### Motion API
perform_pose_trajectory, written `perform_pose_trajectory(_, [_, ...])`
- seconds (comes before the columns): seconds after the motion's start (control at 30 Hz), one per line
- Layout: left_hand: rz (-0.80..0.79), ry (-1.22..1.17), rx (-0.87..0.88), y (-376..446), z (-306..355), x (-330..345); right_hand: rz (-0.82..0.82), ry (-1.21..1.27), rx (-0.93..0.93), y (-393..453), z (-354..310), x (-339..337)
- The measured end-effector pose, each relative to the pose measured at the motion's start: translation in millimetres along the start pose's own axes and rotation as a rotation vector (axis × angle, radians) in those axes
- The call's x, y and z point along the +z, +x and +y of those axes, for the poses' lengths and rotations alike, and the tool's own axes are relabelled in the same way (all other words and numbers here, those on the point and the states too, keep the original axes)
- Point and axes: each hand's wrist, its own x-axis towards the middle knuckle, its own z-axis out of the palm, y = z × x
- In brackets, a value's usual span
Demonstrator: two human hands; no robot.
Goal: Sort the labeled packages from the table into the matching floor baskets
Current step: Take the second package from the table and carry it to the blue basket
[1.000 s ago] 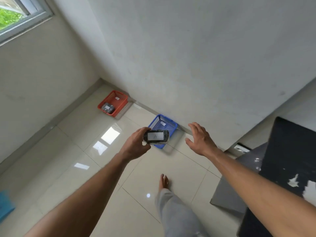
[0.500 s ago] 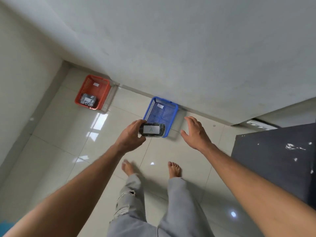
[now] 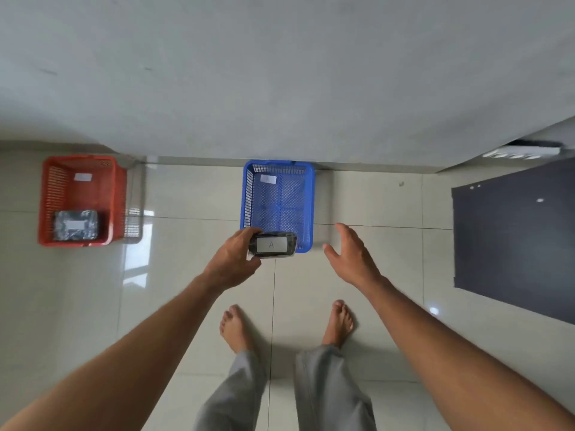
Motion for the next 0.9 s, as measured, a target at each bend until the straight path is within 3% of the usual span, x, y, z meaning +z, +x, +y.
perform_pose_trajectory(0.23, [-0.029,-0.020,-0.001,116,-121,118,0.063,0.200,0.180,142,84,141])
perform_pose_trajectory(0.47, [-0.028,-0.077,-0.056,187,-202,200,0.136,0.253,0.183,225,141,254])
perform_pose_trajectory(0.63, [-0.004,-0.126,-0.066,208,-227,222,0.386,0.308,0.165,237,149,292])
perform_pose_trajectory(0.9, [-0.122,-0.193,-0.105,214,-214,225,0.371,0.348,0.110,239,152,291])
